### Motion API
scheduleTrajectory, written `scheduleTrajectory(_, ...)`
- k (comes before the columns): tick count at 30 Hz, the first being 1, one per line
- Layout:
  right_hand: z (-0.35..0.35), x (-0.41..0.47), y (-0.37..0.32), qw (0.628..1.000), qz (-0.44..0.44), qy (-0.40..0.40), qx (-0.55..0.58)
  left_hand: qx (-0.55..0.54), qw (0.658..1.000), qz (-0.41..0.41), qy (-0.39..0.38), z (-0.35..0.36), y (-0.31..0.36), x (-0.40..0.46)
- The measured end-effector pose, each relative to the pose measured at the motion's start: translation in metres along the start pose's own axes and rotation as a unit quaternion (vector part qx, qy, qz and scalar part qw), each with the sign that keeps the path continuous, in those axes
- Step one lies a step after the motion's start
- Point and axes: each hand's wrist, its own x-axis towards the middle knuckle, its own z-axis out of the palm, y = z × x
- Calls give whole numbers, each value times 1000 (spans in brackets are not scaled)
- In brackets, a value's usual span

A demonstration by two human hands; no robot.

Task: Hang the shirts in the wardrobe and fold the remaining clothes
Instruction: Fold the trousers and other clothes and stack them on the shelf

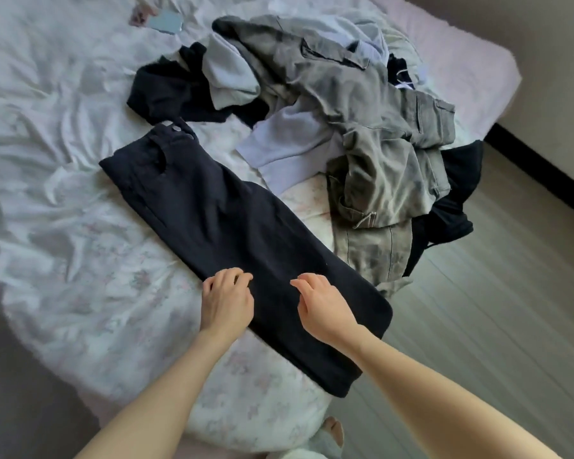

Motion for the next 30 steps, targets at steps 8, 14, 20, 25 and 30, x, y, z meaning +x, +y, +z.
scheduleTrajectory(8,-13,198,-71,975,-157,13,-157,52,985,-164,-28,-23,-135,129)
scheduleTrajectory(14,-10,295,-96,950,-174,-40,-258,58,977,-201,-24,-24,-201,197)
scheduleTrajectory(20,-14,361,-123,941,-174,-61,-283,58,977,-202,-19,-44,-249,250)
scheduleTrajectory(25,-29,399,-146,930,-205,-108,-285,45,975,-190,-103,-74,-273,290)
scheduleTrajectory(30,-43,422,-161,941,-218,-70,-248,-28,969,-221,-109,-87,-264,309)
